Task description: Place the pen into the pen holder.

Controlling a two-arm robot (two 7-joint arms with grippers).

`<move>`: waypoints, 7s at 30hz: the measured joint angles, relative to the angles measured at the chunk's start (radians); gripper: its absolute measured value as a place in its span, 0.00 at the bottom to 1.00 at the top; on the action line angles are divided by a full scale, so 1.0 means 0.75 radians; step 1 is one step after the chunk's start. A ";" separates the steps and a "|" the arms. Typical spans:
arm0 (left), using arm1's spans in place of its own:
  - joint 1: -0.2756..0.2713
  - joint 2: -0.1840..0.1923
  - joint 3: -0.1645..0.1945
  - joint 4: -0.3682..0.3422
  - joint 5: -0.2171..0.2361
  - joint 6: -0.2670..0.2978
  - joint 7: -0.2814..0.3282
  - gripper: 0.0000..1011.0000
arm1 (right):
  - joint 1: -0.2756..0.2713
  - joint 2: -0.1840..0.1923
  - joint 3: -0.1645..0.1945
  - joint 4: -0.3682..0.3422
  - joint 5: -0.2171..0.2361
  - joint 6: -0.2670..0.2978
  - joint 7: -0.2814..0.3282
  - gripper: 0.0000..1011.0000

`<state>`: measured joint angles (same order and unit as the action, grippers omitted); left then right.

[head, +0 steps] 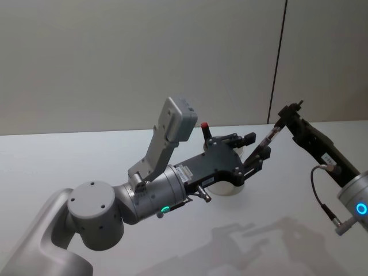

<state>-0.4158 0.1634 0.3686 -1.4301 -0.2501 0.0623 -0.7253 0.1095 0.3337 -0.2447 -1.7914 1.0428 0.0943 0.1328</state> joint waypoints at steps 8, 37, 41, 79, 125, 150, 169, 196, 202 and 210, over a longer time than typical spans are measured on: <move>0.000 0.000 0.000 0.000 0.000 0.000 0.000 0.66 | 0.001 0.000 -0.001 0.001 -0.001 -0.002 0.001 0.14; 0.000 0.000 0.000 0.000 0.000 0.000 0.000 0.99 | 0.001 0.000 -0.001 0.002 -0.001 -0.003 0.002 0.14; 0.000 0.000 0.000 0.000 0.000 0.000 0.000 0.99 | 0.001 0.000 -0.001 0.002 -0.001 -0.003 0.002 0.14; 0.000 0.000 0.000 0.000 0.000 0.000 0.000 0.99 | 0.093 0.046 0.020 0.076 -0.117 0.020 0.182 0.14; 0.000 0.000 0.000 0.000 0.000 0.000 0.000 0.99 | 0.300 0.116 0.068 0.336 -0.264 -0.014 0.619 0.14; 0.000 0.000 0.000 0.000 0.000 0.000 0.000 0.99 | 0.487 0.059 0.034 0.672 -0.357 -0.118 0.870 0.14; 0.000 0.000 0.000 0.000 0.000 0.000 0.000 0.99 | 0.603 -0.010 -0.009 0.907 -0.351 -0.202 0.949 0.14; 0.000 0.000 0.000 0.000 0.000 0.000 0.000 0.99 | 0.743 -0.111 -0.089 1.170 -0.408 -0.305 0.980 0.14; 0.000 0.000 0.000 0.000 0.000 0.000 0.000 0.99 | 0.769 -0.129 -0.102 1.228 -0.420 -0.334 0.979 0.14; 0.000 0.000 0.000 0.000 0.000 0.000 0.000 0.99 | 0.800 -0.152 -0.117 1.299 -0.424 -0.374 0.986 0.14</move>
<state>-0.4158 0.1634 0.3685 -1.4300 -0.2501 0.0621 -0.7253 0.7094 0.2195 -0.3324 -0.8170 0.7248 -0.1861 0.8724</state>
